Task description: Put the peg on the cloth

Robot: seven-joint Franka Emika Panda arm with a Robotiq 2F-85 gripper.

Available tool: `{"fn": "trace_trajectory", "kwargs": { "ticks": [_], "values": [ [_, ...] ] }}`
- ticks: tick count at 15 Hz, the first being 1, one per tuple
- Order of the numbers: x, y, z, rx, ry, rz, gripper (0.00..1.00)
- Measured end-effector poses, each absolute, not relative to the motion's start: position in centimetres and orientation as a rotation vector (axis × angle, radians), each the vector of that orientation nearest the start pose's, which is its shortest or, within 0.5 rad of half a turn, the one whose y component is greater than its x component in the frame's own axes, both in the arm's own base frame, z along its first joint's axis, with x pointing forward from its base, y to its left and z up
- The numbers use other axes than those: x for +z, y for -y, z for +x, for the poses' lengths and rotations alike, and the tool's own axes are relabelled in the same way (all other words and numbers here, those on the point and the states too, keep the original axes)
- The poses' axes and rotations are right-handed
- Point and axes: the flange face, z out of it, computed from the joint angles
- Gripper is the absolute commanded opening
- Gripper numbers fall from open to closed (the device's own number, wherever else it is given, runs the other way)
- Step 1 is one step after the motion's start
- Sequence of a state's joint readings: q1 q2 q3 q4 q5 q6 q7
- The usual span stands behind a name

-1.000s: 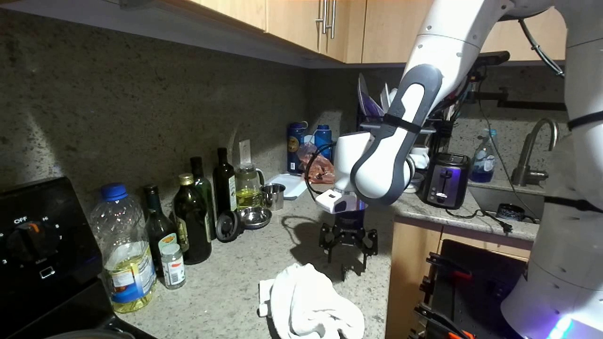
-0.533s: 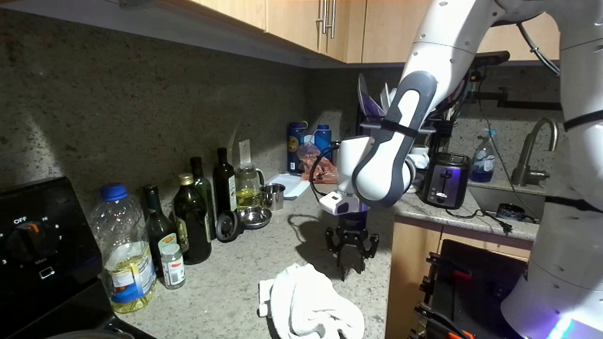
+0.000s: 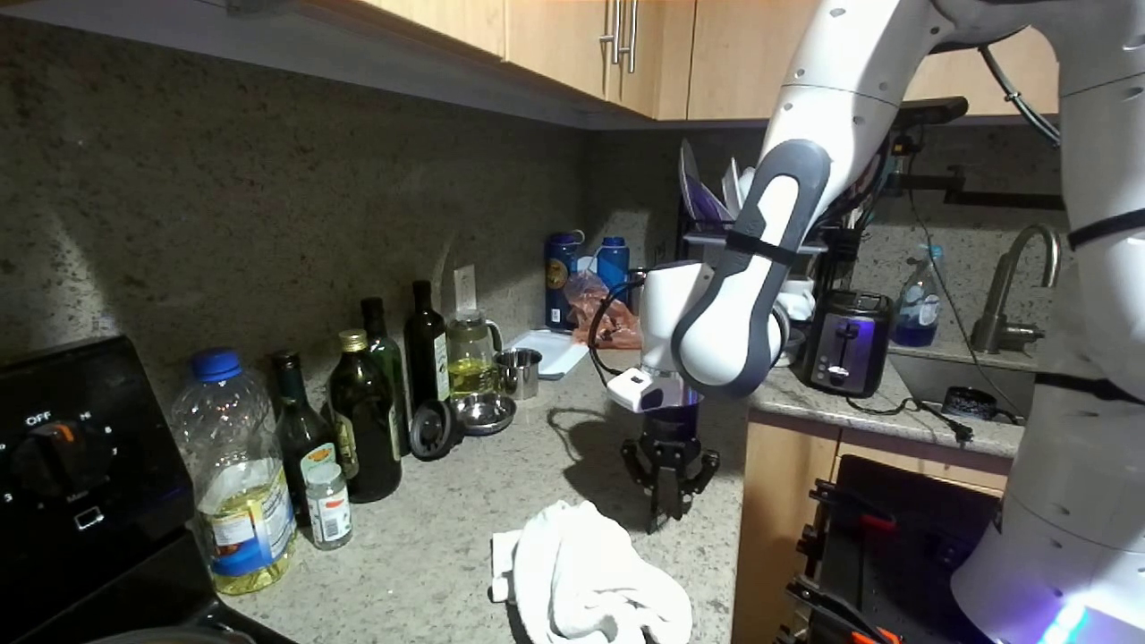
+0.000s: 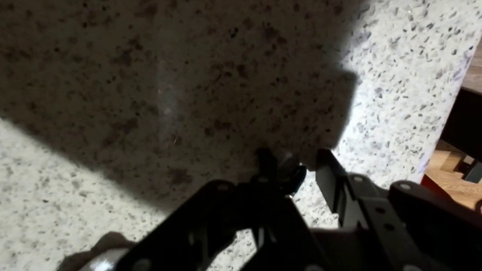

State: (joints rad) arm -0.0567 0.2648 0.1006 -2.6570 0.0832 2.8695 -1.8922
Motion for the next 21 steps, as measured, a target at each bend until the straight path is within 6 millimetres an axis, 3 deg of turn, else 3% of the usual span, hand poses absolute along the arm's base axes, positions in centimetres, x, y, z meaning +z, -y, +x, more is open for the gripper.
{"fn": "trace_trajectory", "kwargs": {
  "ticks": [1, 2, 5, 6, 8, 10, 11, 18, 19, 21],
  "values": [
    [14.8, -1.7, 40.8, 0.007, -2.563, 1.936, 0.32],
    [14.7, -1.8, 40.8, 0.005, -2.561, 1.94, 0.48],
    [14.7, -2.1, 40.8, 0.004, -2.548, 1.96, 0.7],
    [14.6, -2.1, 40.8, 0.003, -2.543, 1.968, 0.57],
    [14.5, -2.2, 40.7, -0.001, -2.532, 1.986, 0.67],
    [14.5, -2.2, 40.7, -0.004, -2.507, 2.017, 0.7],
    [14.4, -2.2, 40.7, -0.008, -2.495, 2.034, 0.56],
    [14.7, -2.7, 41.3, -0.005, -2.313, 2.225, 0.05],
    [14.7, -2.8, 41.3, -0.007, -2.279, 2.257, 0.01],
    [14.8, -2.9, 41.3, -0.015, -2.216, 2.313, 0.04]
  ]
}}
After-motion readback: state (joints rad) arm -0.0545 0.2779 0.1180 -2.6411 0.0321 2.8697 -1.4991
